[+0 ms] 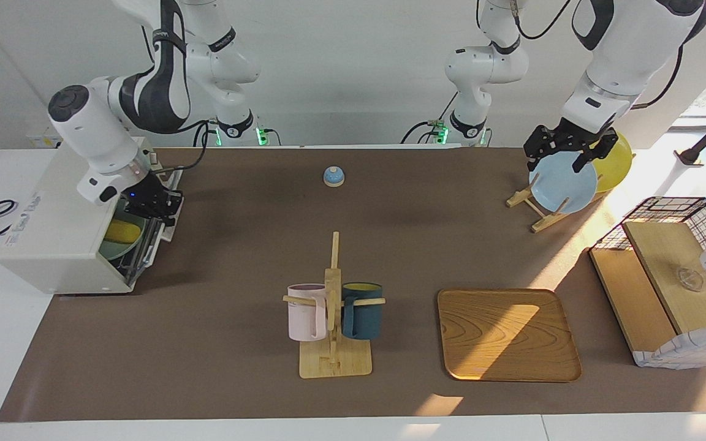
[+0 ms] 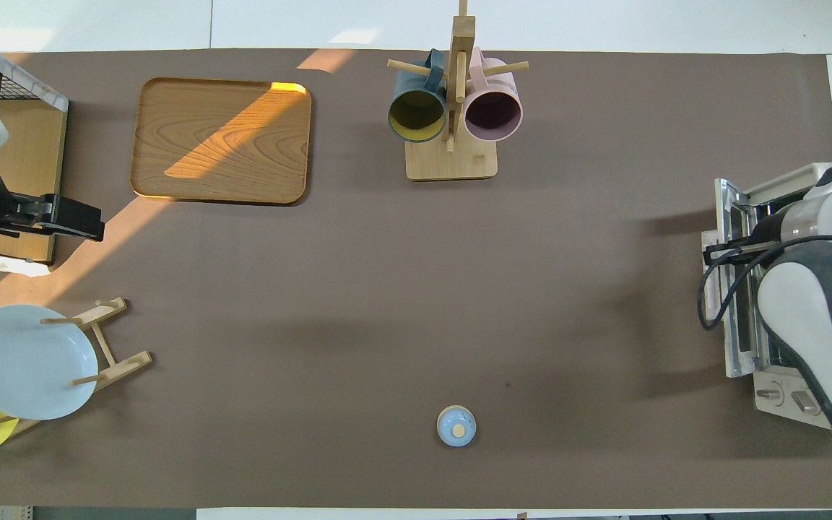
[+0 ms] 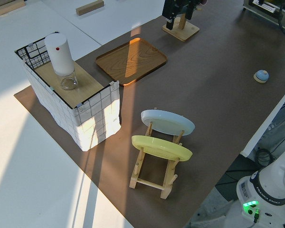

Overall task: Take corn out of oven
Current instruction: 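Insert the right gripper into the oven toward the green plate, then grasp the green plate rim with the right gripper, then pull the plate with corn out of the oven with the right gripper, then set the plate on the table while the left gripper reaches the corn, then grasp the corn with the left gripper while the right gripper withdraws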

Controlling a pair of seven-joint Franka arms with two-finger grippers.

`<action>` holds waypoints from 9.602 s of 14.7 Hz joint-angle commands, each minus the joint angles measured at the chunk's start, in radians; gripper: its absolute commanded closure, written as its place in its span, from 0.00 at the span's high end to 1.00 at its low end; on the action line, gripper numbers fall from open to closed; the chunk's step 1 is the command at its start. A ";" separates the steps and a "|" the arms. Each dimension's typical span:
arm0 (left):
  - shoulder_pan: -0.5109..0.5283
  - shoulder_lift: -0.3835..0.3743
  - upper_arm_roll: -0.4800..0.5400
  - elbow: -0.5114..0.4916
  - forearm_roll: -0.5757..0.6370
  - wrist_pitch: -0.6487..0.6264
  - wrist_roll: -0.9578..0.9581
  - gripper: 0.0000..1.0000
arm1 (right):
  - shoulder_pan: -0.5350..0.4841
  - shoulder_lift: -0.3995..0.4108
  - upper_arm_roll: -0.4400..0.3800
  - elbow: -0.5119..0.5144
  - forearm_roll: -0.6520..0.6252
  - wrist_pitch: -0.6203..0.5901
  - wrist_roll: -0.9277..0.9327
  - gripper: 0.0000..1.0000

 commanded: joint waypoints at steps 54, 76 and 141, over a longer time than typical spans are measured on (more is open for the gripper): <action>0.013 -0.018 -0.006 -0.008 -0.010 -0.014 -0.001 1.00 | 0.005 -0.049 -0.031 -0.124 -0.218 0.026 0.014 0.33; 0.013 -0.018 -0.006 -0.008 -0.010 -0.014 -0.001 1.00 | 0.425 0.138 -0.011 0.250 -0.281 -0.246 0.443 0.00; -0.671 0.533 0.015 -0.094 -0.013 0.765 -1.668 1.00 | 0.068 0.133 -0.011 0.242 -0.410 -0.335 0.161 0.00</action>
